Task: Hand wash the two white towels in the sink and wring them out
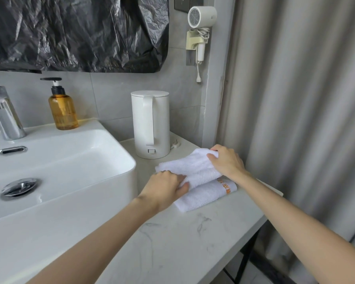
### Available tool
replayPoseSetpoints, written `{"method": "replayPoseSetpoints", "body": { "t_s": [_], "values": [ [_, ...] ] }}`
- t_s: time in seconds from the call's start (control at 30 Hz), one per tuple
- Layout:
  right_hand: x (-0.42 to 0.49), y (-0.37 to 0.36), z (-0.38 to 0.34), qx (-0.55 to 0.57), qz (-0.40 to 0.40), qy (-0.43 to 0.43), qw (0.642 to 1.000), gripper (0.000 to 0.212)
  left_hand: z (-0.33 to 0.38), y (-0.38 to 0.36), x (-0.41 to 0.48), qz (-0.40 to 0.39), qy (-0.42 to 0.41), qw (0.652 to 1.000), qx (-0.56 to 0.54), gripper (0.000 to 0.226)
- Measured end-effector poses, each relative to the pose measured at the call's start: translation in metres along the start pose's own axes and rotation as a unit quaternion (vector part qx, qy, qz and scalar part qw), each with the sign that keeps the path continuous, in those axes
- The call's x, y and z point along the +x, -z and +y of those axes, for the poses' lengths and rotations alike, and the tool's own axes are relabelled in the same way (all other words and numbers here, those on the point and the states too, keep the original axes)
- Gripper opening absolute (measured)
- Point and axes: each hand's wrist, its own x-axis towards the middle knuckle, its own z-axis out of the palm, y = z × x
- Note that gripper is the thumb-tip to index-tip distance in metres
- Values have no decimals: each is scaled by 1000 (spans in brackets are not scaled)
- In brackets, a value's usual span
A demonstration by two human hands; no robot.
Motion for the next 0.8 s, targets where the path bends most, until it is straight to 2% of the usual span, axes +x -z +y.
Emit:
{"method": "replayPoseSetpoints", "body": {
  "t_s": [0.07,0.13,0.23,0.27,0.33,0.37,0.43,0.5,0.57,0.73,0.8],
  "values": [
    [-5,0,8,0,7,8,1000,25,8,1,-8,22,-25,999,13,33],
    [-9,-7,21,-18,-22,-1,1000,28,16,-1,-13,20,-38,999,14,38],
    [-17,-18,37,-71,-95,-36,992,39,17,0,-15,0,8,997,-79,44],
    [-20,-19,38,-70,-80,-18,994,42,16,0,-13,-7,33,994,-108,45],
    [-24,-19,30,-38,-37,63,997,45,15,-2,-6,-33,48,994,-93,48],
    [-24,-20,25,-20,-43,103,994,46,16,-5,-1,-57,54,994,-75,52],
    [-22,-25,13,-12,-120,142,983,46,17,-13,7,-106,91,988,-62,64],
    [-19,-34,8,-34,-204,126,970,46,15,-25,12,-137,129,980,-69,75],
    [-12,-39,8,-27,-235,100,966,46,10,-34,14,-142,142,975,-91,79],
    [-2,-43,7,11,-247,92,965,45,0,-40,12,-146,148,964,-165,78],
    [-7,-39,2,72,-222,82,969,44,1,-37,8,-132,144,961,-198,75]
  ]
}}
